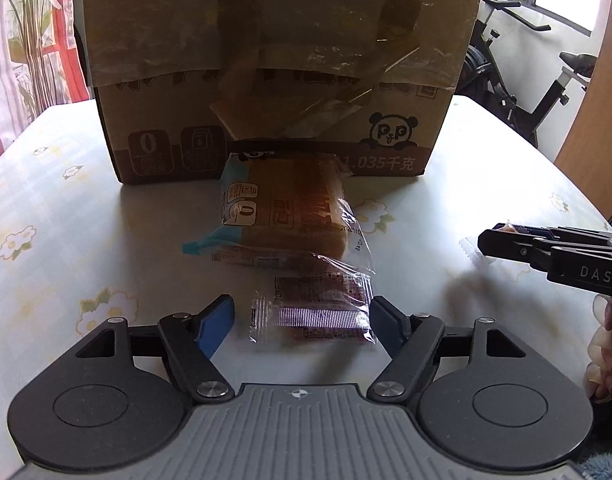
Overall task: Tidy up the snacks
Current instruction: 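Grasp the small candy packet with the right tool while the left tool grasps the purple-striped packet, then carry the candy packet and purple-striped packet over the lined box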
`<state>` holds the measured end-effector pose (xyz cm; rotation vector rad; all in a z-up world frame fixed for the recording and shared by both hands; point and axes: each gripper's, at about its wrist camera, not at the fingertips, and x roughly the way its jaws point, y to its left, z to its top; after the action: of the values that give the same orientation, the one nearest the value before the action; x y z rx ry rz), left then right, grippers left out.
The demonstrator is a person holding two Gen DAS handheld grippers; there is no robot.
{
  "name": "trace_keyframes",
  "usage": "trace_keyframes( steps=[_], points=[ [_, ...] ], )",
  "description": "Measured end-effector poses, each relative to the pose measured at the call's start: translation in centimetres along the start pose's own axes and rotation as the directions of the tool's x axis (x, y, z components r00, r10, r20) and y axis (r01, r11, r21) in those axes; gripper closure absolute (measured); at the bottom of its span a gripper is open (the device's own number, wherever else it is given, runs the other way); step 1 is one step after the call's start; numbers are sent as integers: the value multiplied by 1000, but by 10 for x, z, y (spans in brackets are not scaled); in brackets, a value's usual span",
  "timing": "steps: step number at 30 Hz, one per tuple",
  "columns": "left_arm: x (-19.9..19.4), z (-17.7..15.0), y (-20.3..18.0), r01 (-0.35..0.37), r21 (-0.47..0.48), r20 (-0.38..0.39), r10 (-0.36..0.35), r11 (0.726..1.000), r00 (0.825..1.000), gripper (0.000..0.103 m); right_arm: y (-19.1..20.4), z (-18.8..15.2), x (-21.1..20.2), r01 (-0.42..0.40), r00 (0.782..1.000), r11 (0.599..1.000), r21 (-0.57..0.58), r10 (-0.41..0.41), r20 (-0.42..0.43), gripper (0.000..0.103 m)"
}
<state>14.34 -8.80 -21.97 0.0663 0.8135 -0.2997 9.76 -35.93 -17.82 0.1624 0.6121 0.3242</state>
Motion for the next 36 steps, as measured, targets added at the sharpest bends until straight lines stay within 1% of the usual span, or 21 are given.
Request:
trace_keyframes(
  steps=[2,5,7,10,12,13,15,16,18,19,20,25,28,32,36],
  points=[
    [4,1,-3,-17,16,-4,17,1000,1000,18,1,0,1,-2,1000,1000,-2,2,-3,71],
    [10,1,-11,-37,62,-10,38,997,999,11,3,-1,2,-5,1000,1000,-15,5,-3,71],
    [12,0,-15,-47,84,-1,47,995,999,9,4,-1,2,-7,1000,1000,-21,7,-3,71],
    [15,0,-14,-51,80,2,51,996,999,6,3,-1,2,-9,1000,1000,-19,9,-5,71],
    [14,-1,-13,-52,80,7,52,995,999,6,2,-1,2,-9,1000,1000,-17,9,-7,71],
    [14,-1,-13,-50,78,10,49,996,999,8,2,-1,2,-9,1000,1000,-16,9,-8,71],
    [10,-3,-13,-51,81,23,49,995,999,17,3,-1,3,-8,1000,1000,-16,8,-10,71],
    [9,-3,-13,-46,85,27,43,995,999,25,3,-1,3,-8,1000,1000,-16,8,-11,71],
    [7,-3,-14,-37,91,26,35,995,999,29,3,-1,3,-6,1000,1000,-15,6,-13,71],
    [6,-4,-14,-33,92,29,30,995,999,32,3,-1,3,-6,1000,1000,-15,6,-13,71],
    [5,-4,-13,-33,91,32,30,995,999,37,3,-1,4,-6,1000,1000,-15,6,-15,71],
    [0,-6,-9,-15,81,26,13,997,1000,39,3,-1,5,-5,1000,1000,-16,4,-20,71],
    [-2,-5,-5,-3,59,20,2,998,1000,39,3,-1,6,-3,1000,1000,-17,3,-24,71],
    [-7,-3,6,-16,6,9,16,1000,1000,39,3,0,6,-2,1000,1000,-19,2,-21,71],
    [-21,1,18,-28,-34,31,29,999,999,39,3,0,4,6,1000,1000,-19,-7,-17,71]
  ],
)
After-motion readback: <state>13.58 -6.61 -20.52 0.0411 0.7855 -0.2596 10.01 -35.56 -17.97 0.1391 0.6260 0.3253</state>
